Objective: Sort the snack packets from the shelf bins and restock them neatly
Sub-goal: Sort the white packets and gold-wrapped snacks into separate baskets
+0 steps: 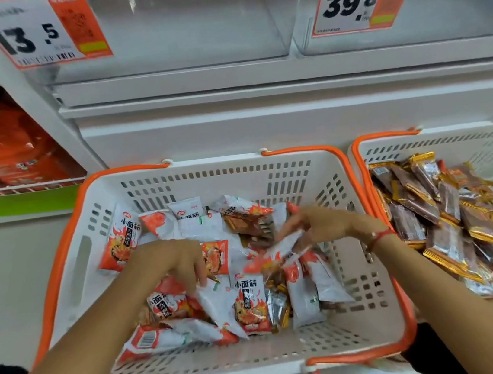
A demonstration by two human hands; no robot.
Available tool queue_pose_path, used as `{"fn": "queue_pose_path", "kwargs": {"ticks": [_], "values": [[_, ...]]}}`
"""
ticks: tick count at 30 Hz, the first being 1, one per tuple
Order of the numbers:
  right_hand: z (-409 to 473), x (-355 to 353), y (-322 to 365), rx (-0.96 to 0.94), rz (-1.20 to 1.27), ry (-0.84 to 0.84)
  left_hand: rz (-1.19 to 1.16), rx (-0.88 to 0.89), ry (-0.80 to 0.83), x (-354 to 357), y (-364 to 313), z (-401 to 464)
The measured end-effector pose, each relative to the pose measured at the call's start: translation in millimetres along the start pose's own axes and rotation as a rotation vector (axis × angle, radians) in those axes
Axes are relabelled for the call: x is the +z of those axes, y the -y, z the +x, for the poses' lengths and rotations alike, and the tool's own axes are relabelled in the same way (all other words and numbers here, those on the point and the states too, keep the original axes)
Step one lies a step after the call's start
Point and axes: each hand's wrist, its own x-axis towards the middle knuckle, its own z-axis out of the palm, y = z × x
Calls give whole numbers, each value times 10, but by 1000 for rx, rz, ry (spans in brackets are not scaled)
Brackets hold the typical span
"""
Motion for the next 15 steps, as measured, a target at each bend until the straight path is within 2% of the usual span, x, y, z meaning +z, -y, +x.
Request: {"fn": "queue_pose_path", "kwargs": {"ticks": [1,2,3,4,6,7,8,9,11,13,15], "values": [[12,33,17,62,-100,200,-31,4,40,-48,-7,-4],[46,83,8,125,-159,341,-65,17,7,-101,-21,10],[116,166,-32,163,-175,363,-100,37,-112,-151,-43,37],[208,273,-78,156,-171,270,-127,44,-302,-185,-71,91],[441,475,-189,85,-232,-151,-115,50,-720,-186,-145,266],[563,559,-248,53,-310,-338,-67,71,-840,-167,-181,388],[680,626,-295,29,-371,-441,-7,97,-897,-144,-211,522],[787,692,-339,7,-415,-469,75,114,-916,-122,-239,651],[960,779,-396,-21,-470,-456,231,99,-895,-96,-270,868],[1052,794,-375,-16,-504,-467,283,38,-872,-68,-205,982],[1111,817,-322,26,-558,-457,293,18,-956,-29,-95,960]]}}
